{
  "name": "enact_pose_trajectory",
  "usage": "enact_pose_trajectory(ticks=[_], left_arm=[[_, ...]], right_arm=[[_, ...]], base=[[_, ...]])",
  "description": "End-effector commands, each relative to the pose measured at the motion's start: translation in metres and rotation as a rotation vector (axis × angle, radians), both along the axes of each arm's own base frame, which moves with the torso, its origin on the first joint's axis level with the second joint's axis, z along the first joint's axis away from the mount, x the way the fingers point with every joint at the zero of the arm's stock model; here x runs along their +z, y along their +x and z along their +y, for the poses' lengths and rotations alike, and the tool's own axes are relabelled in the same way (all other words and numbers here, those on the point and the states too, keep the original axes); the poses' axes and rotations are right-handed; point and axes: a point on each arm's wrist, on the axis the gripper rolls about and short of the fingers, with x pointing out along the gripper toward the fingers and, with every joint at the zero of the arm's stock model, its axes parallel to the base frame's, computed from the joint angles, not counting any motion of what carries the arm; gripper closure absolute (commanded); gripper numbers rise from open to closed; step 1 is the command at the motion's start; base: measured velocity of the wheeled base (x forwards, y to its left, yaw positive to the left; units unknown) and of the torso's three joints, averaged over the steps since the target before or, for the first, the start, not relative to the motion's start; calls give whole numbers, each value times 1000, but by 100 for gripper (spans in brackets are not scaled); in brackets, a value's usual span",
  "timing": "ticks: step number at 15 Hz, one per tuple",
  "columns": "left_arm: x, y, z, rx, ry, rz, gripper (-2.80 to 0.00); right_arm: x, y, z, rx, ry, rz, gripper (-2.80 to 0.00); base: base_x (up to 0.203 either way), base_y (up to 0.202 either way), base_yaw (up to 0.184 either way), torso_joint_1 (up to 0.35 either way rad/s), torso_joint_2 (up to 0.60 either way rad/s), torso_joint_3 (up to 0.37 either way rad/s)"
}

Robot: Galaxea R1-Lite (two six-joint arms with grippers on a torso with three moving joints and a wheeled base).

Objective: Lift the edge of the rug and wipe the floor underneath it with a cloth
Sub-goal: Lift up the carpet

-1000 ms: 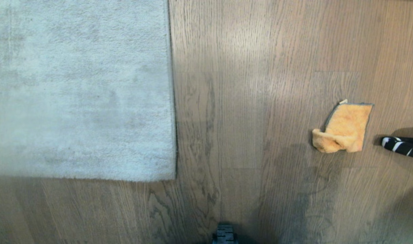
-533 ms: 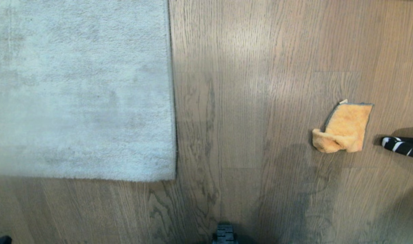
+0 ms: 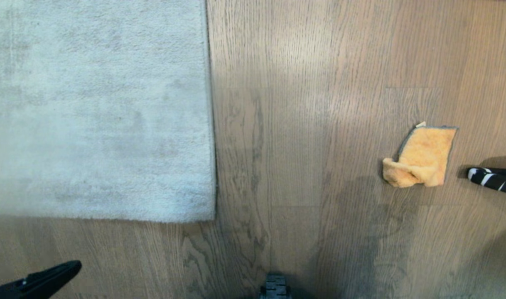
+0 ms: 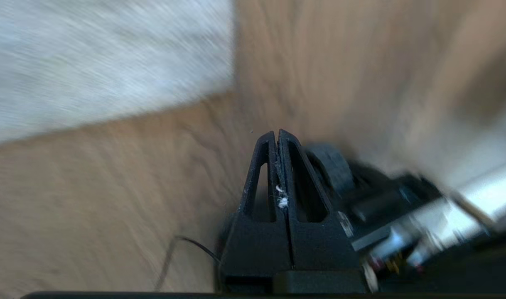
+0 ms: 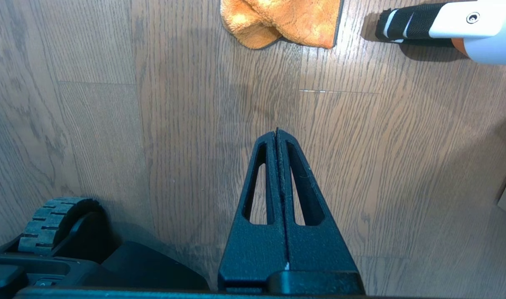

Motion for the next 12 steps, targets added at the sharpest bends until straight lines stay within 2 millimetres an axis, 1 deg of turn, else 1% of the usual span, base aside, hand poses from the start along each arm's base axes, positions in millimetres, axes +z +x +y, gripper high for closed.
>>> enact_pose_trajectory(ticks=[1,4,7,10,12], left_arm=[[-11,25,-14,-100,47,164,0],[-24,41,-29,-197,101,294,0],[-37,60,-48,-270,151,385,0],[-50,79,-62,-286,191,442,0],[-59,92,-69,-248,222,452,0]], right_arm=[[0,0,0,1,-1,-1,0],[0,0,0,0,-1,-2,0],[0,0,0,0,-1,-2,0],[0,0,0,1,-1,-2,0],[0,0,0,1,-1,-2,0]], base=[[0,0,0,0,0,0],[0,0,0,0,0,0],[0,0,0,0,0,0],[0,0,0,0,0,0],[0,0,0,0,0,0]])
